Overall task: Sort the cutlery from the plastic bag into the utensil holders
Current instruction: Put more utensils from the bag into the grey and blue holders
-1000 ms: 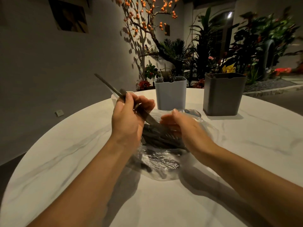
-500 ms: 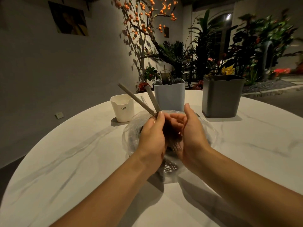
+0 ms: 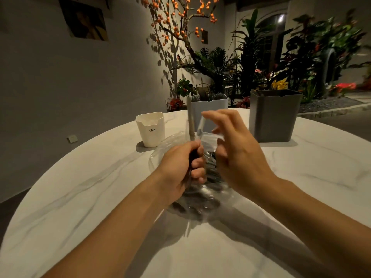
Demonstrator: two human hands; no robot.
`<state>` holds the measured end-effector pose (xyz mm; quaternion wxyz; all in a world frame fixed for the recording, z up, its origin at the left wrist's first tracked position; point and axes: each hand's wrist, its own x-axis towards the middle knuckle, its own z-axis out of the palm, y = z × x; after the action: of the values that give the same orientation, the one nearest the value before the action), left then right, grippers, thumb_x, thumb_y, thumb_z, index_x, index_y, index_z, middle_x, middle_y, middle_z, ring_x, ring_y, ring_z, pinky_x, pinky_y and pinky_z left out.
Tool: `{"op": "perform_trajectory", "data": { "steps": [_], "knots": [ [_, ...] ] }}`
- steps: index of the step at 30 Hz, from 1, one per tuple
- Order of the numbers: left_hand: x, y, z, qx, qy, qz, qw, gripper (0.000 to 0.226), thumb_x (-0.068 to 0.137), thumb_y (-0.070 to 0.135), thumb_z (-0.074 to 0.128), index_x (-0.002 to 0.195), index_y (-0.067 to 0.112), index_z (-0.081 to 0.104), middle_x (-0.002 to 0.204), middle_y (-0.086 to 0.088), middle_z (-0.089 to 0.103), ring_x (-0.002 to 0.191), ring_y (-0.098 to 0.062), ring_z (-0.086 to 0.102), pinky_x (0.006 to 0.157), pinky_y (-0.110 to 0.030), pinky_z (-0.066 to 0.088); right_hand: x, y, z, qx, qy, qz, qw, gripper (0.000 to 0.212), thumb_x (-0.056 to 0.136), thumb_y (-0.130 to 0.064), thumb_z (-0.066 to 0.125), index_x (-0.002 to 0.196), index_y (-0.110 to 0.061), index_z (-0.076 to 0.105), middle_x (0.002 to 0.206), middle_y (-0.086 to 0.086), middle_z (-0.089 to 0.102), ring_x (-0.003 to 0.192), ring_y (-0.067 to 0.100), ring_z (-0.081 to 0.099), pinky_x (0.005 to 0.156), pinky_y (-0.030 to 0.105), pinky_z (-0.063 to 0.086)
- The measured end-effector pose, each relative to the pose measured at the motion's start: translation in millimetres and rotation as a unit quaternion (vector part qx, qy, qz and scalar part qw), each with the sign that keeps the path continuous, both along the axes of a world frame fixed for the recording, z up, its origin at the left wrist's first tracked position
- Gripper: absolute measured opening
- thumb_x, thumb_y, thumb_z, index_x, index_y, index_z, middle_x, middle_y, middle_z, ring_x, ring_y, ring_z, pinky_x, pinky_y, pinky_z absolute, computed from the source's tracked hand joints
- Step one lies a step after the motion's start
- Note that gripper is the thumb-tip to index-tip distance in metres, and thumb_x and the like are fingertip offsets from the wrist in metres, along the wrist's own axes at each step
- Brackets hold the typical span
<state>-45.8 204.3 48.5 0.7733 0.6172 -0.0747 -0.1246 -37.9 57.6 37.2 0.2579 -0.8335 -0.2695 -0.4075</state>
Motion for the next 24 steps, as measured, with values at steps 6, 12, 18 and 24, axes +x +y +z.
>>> {"op": "perform_trajectory", "data": {
  "steps": [6, 12, 18, 24],
  "knots": [
    [-2.2, 16.1, 5.5, 0.072, 0.051, -0.188, 0.978, 0.042, 0.103, 0.028, 0.031, 0.065, 0.015, 0.044, 0.048, 0.001, 0.033, 0.033, -0.01, 0.032, 0.039, -0.021, 0.036, 9.8, -8.4, -5.0, -0.279, -0.117, -0.158, 0.94, 0.055, 0.08, -0.03, 0.07, 0.132, -0.017, 0.058, 0.149, 0.017, 0.042, 0.14, 0.038, 0.03, 0.114, 0.051, 0.026],
    [1.7, 36.6, 10.4, -0.096, 0.101, -0.312, 0.94, 0.079, 0.097, 0.067, 0.029, 0.096, -0.001, 0.07, 0.08, -0.016, 0.068, 0.063, -0.024, 0.068, 0.062, -0.034, 0.058, 1.7, -4.6, 1.9, -0.248, -0.112, -0.089, 0.958, 0.03, 0.097, -0.036, 0.04, 0.099, -0.014, 0.06, 0.094, 0.006, 0.066, 0.096, 0.027, 0.058, 0.105, 0.043, 0.04],
    [14.0, 16.2, -1.6, -0.008, -0.043, -0.018, 0.999, 0.067, 0.1, 0.058, 0.028, 0.06, 0.012, 0.055, 0.047, -0.003, 0.036, 0.041, -0.017, 0.034, 0.047, -0.025, 0.037, -11.5, 14.4, 5.9, 0.058, 0.128, 0.126, 0.982, 0.025, 0.107, -0.022, 0.037, 0.09, -0.011, 0.051, 0.07, -0.01, 0.052, 0.061, 0.009, 0.048, 0.057, 0.023, 0.04],
    [12.0, 4.3, -12.9, 0.028, -0.172, 0.096, 0.98, 0.059, 0.106, 0.047, 0.026, 0.085, 0.013, 0.07, 0.058, 0.001, 0.059, 0.057, -0.012, 0.056, 0.057, -0.025, 0.049, -9.1, 22.6, 6.9, 0.313, 0.388, 0.337, 0.799, 0.03, 0.106, -0.02, 0.038, 0.089, -0.005, 0.058, 0.065, 0.001, 0.053, 0.062, 0.011, 0.052, 0.062, 0.021, 0.049]
  ]
}}
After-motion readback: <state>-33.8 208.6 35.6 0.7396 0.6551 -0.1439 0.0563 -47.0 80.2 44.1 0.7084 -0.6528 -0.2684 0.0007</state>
